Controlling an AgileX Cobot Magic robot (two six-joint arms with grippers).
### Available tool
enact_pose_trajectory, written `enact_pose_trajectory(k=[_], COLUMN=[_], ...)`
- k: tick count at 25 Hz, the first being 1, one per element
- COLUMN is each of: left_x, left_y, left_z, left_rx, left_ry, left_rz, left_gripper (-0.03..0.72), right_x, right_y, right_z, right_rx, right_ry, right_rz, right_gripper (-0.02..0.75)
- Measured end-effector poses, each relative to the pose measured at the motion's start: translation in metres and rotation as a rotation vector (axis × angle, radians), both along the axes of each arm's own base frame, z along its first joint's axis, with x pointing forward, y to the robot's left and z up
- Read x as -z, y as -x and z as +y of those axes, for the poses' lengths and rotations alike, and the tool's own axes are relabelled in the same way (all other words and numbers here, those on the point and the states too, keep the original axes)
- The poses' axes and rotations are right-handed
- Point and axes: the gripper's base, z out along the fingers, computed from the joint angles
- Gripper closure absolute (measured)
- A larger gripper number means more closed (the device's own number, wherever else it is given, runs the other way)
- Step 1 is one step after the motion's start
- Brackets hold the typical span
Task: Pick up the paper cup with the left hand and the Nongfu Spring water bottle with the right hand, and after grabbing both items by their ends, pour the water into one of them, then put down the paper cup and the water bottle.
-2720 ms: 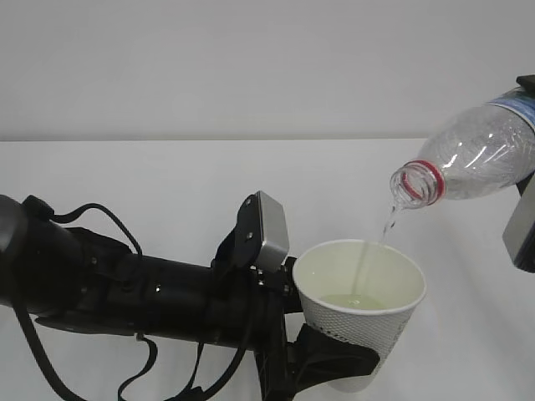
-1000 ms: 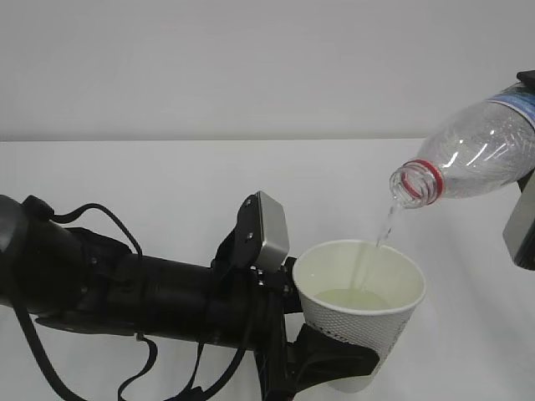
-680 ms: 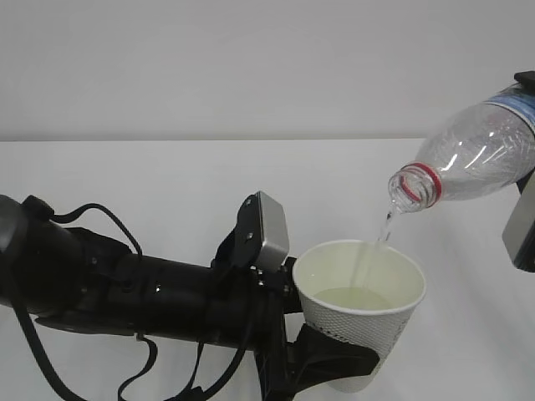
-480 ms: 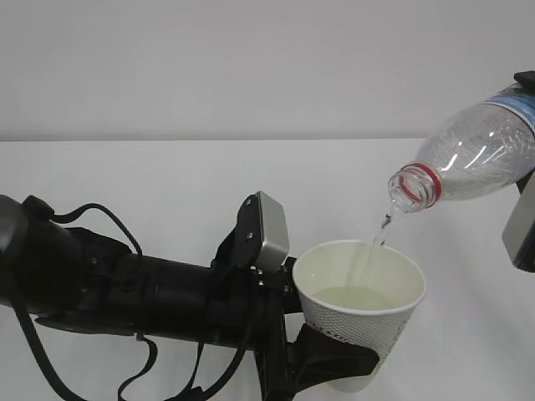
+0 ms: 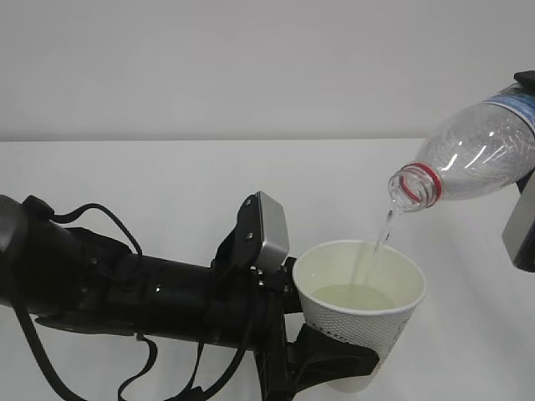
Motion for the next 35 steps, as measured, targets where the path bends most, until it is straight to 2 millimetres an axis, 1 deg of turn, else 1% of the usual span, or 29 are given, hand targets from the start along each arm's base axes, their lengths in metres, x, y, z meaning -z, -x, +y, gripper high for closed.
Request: enact_pose_trajectory(k=[35], left_x=[0.0001], left_y=[0.0000], left_z=[0.0000], left_rx=[0.000], left_ry=[-0.001], left_rz=[0.000], left_gripper=[0.175], right_x=[0.0001], right_y=[0.0001], right_z=[0.0003], right_rx=[-0.003], right_ry=[0.006], right_rz=[-0.001], right_gripper=[0.235])
